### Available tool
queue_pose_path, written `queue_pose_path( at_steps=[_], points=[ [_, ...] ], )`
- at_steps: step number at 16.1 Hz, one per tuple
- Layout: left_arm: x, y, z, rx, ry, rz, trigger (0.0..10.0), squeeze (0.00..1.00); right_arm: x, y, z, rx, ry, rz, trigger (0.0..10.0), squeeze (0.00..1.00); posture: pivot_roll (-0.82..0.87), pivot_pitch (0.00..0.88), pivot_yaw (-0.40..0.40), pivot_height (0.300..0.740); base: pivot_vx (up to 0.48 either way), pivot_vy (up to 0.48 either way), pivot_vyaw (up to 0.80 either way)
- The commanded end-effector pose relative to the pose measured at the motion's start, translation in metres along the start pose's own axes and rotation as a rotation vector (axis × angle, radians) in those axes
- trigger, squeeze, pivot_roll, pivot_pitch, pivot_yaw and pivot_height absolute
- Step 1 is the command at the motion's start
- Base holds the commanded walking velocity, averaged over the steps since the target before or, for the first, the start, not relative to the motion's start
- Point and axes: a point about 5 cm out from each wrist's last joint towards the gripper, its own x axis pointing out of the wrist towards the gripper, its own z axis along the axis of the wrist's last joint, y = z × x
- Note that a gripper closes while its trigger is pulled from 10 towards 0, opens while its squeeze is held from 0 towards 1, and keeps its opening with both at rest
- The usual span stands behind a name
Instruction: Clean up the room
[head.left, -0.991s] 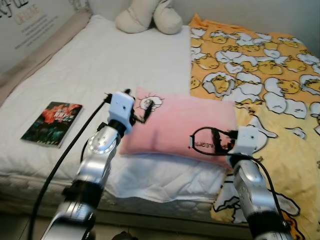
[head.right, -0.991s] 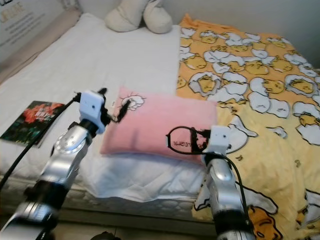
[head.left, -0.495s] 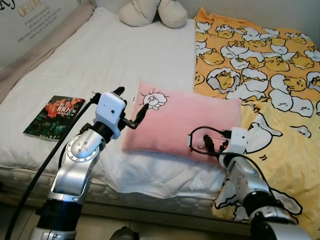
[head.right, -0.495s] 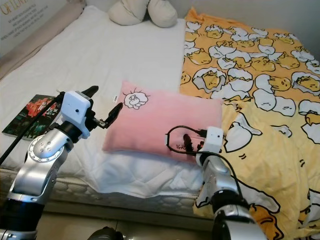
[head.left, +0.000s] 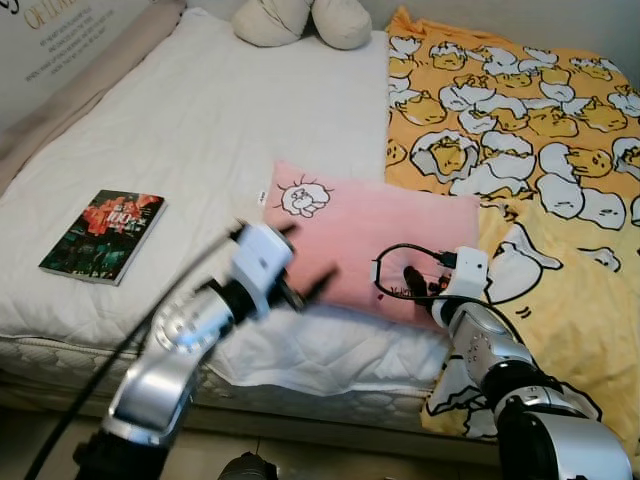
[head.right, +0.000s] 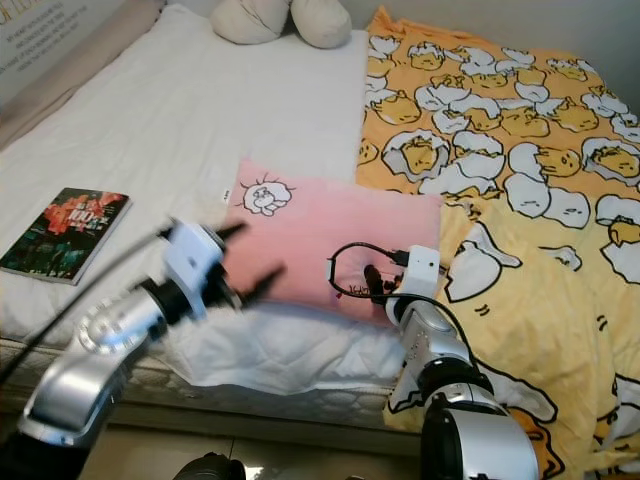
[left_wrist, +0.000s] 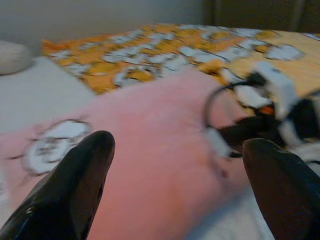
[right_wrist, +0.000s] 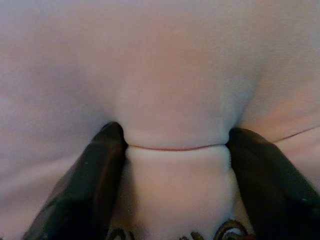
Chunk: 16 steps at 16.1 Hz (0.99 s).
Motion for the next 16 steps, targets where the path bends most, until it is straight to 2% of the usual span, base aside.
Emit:
queue_pose_path(
  at_steps=[1, 6, 11, 14, 16],
  points=[
    [0.001, -0.002, 0.005, 0.035, -0.006, -0.028, 10.0, 0.00, -0.002, 0.001, -0.023, 0.026, 0.096, -0.007, 0.0, 0.00, 0.22, 0.095, -0.029, 0.740, 0.000, 0.000, 0.00],
    [0.008, 0.005, 0.004, 0.058, 0.019, -0.012, 10.0, 0.00, -0.006, -0.012, -0.023, 0.011, 0.103, -0.020, 0.0, 0.00, 0.18, 0.083, -0.031, 0.740, 0.000, 0.000, 0.00],
    [0.010, 0.004, -0.002, 0.067, 0.037, -0.008, 10.0, 0.00, -0.006, -0.014, -0.020, -0.002, 0.095, -0.007, 0.0, 0.00, 0.17, 0.066, -0.039, 0.740, 0.000, 0.000, 0.00],
    [0.011, 0.008, -0.004, 0.078, 0.046, -0.001, 10.0, 0.00, -0.006, -0.014, -0.017, -0.050, 0.088, 0.015, 0.0, 0.00, 0.18, 0.047, -0.041, 0.740, 0.000, 0.000, 0.00],
    [0.010, 0.019, -0.012, 0.104, 0.102, 0.039, 10.0, 0.00, -0.006, -0.015, -0.006, -0.152, 0.074, 0.067, 0.0, 0.00, 0.17, 0.019, -0.047, 0.740, 0.000, 0.000, 0.00]
  ],
)
